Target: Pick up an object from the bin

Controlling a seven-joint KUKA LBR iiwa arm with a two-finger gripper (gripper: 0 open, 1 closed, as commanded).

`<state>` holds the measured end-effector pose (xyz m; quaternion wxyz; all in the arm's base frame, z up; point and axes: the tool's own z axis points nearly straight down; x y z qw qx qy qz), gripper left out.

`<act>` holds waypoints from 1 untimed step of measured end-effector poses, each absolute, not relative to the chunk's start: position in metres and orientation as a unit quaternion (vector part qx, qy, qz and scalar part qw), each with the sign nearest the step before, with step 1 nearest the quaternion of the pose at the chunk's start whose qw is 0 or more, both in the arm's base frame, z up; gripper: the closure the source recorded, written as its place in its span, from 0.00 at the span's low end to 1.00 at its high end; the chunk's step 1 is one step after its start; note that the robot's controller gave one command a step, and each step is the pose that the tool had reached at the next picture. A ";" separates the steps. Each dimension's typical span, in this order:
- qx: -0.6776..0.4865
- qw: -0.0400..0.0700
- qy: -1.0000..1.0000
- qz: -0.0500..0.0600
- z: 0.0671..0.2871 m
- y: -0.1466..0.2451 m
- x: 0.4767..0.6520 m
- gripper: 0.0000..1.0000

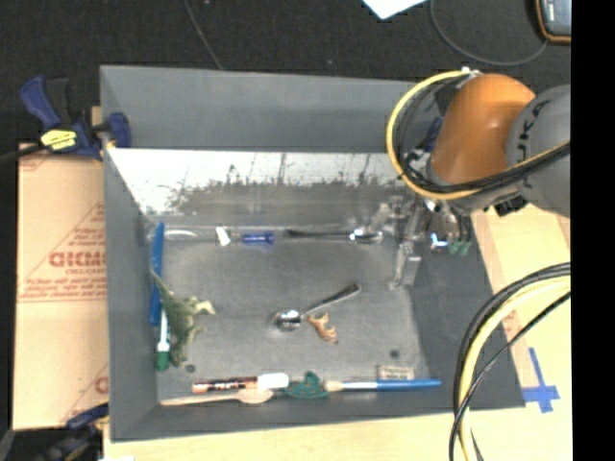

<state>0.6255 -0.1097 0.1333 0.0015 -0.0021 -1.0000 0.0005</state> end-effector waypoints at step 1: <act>0.000 -0.002 -1.000 0.001 0.138 -0.109 0.627 0.00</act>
Offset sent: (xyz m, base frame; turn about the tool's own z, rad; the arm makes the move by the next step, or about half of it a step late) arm -0.0254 0.0645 -0.0633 -0.5194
